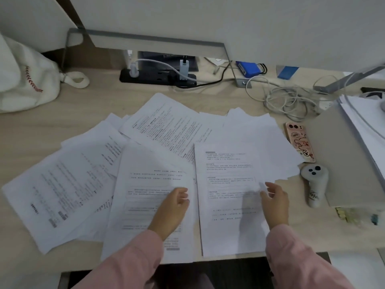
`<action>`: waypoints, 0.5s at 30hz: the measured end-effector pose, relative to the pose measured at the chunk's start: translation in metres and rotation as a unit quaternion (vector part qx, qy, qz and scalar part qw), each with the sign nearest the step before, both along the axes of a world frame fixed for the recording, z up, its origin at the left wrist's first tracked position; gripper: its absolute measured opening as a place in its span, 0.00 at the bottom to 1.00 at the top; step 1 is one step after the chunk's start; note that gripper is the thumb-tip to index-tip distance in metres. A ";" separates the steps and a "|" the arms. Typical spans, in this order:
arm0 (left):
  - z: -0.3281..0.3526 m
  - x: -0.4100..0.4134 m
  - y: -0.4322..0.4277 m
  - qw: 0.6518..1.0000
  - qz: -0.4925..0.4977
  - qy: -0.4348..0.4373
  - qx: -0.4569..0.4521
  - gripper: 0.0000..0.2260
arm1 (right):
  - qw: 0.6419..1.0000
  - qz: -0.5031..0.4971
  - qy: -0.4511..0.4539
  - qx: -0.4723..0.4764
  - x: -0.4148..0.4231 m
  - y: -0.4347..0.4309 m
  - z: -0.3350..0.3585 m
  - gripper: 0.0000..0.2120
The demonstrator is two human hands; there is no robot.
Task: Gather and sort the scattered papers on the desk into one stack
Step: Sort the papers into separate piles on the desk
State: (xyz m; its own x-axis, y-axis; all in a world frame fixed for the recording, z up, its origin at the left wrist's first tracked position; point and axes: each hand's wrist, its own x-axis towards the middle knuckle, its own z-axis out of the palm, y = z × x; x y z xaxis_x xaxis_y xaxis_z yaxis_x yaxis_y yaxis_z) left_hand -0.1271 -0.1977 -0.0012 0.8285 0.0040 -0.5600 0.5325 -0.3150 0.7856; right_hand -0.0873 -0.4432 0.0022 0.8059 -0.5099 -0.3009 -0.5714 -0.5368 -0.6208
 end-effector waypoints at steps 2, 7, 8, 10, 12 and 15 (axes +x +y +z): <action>0.004 -0.001 0.031 0.999 0.038 -0.008 0.017 0.11 | 0.999 0.033 -0.007 0.023 0.003 0.020 0.005 0.16; 0.007 -0.017 0.116 0.988 0.126 -0.022 0.087 0.11 | 0.983 0.166 -0.017 0.077 0.018 0.101 0.014 0.15; 0.007 -0.022 0.132 0.985 0.140 -0.019 0.103 0.13 | 0.976 0.199 -0.014 0.081 0.021 0.119 0.014 0.15; 0.003 -0.032 0.164 0.977 0.164 -0.012 0.137 0.14 | 0.959 0.272 -0.006 0.081 0.024 0.156 0.014 0.14; 0.001 -0.041 0.194 0.970 0.165 -0.001 0.178 0.14 | 0.933 0.356 0.001 0.060 0.024 0.191 0.011 0.14; -0.003 -0.044 0.234 0.961 0.163 0.013 0.223 0.18 | 0.873 0.487 0.027 0.007 0.026 0.236 0.006 0.18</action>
